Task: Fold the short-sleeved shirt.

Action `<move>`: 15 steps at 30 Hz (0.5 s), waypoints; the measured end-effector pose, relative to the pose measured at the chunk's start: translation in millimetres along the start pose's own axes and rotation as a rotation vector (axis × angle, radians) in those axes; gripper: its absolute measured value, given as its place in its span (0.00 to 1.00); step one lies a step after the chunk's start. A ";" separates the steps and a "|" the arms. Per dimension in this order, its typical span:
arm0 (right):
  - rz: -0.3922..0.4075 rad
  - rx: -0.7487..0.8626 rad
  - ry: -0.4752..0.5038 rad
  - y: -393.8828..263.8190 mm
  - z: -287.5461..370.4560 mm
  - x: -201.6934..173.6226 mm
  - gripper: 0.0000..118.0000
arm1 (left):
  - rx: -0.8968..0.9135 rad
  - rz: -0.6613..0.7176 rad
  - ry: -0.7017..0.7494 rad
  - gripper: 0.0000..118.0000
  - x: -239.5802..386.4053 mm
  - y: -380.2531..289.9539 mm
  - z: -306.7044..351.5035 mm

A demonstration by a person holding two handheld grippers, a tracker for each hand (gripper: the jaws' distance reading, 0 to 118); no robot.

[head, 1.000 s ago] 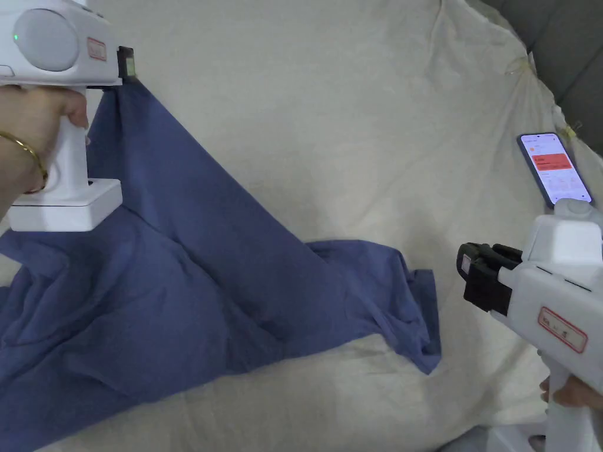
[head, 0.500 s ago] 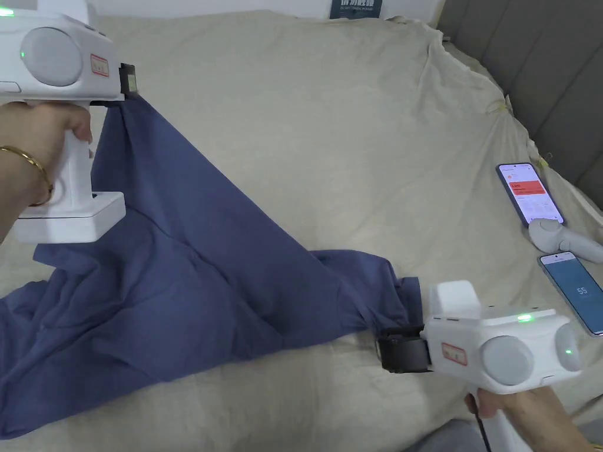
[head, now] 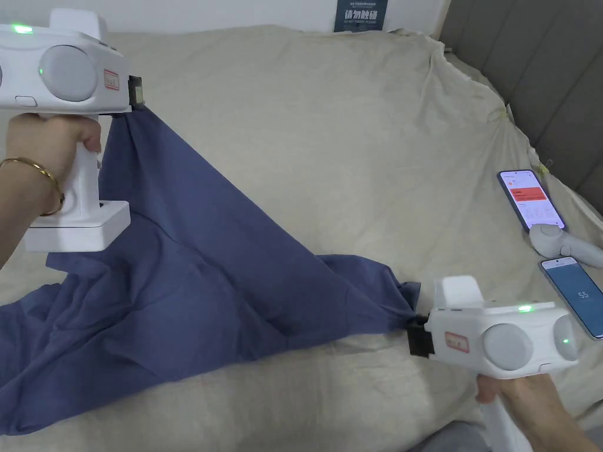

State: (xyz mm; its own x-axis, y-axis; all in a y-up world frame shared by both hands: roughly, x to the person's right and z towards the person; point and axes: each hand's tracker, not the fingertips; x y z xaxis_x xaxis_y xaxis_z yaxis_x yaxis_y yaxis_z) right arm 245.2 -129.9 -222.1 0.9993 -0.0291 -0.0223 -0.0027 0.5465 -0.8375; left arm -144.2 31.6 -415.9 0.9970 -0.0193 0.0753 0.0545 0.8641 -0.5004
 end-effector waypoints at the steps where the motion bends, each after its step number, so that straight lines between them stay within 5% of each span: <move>1: -0.005 0.023 0.016 7.9 10.6 2.1 0.04 | 0.011 0.003 0.007 0.00 -2.4 2.8 0.5; 15: 0.078 0.446 0.079 154.6 194.6 -18.9 0.04 | 0.335 0.140 0.112 0.00 -82.9 90.6 136.4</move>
State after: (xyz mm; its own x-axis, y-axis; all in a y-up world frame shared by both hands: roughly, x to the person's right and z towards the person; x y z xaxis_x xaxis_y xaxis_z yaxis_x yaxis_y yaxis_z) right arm 233.0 118.0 -244.9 0.9909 -0.0278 -0.1318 -0.0444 0.8560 -0.5151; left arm -229.5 180.1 -349.8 0.9944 0.0722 -0.0776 -0.0858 0.9784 -0.1883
